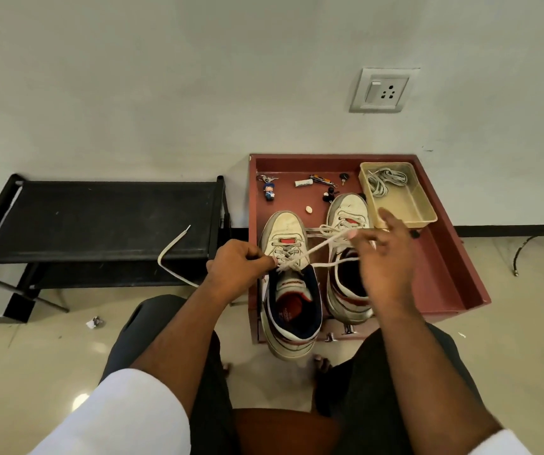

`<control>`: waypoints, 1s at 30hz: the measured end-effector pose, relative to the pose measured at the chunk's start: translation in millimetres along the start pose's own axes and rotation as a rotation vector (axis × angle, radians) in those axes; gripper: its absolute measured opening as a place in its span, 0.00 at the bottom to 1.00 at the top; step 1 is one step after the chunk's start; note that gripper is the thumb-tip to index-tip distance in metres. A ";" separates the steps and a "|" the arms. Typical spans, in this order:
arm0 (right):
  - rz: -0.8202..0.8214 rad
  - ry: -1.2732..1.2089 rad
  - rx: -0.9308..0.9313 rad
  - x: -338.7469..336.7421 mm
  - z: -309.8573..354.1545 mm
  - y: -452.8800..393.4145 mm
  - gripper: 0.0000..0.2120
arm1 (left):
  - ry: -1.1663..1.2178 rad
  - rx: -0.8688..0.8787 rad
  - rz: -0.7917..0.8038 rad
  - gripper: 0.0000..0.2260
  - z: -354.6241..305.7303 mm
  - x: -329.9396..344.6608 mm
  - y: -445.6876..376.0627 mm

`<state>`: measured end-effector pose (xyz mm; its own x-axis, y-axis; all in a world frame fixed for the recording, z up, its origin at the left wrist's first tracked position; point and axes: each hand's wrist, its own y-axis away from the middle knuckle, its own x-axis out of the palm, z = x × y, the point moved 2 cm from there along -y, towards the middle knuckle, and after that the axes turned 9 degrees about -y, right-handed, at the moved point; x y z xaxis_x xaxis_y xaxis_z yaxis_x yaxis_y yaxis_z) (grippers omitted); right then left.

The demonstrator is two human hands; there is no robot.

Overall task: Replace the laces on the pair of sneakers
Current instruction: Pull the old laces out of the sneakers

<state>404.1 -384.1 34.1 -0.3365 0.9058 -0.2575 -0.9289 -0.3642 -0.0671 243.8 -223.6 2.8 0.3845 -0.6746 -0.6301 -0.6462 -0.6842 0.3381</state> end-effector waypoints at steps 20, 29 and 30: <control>0.528 0.815 -0.153 31.2 -4.6 23.1 0.10 | -0.408 0.198 -0.108 0.09 -25.2 19.9 11.0; 0.553 0.767 -0.076 21.2 -9.9 28.5 0.03 | -0.534 0.127 -0.049 0.13 -16.6 24.3 20.3; 0.577 0.754 -0.076 23.1 -9.6 29.9 0.04 | -0.593 0.169 -0.015 0.19 -19.4 31.5 21.6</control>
<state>370.1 -376.1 16.9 -0.5266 0.2133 -0.8229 -0.6292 -0.7487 0.2087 254.7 -265.0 3.8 -0.0068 -0.3630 -0.9318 -0.7577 -0.6063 0.2417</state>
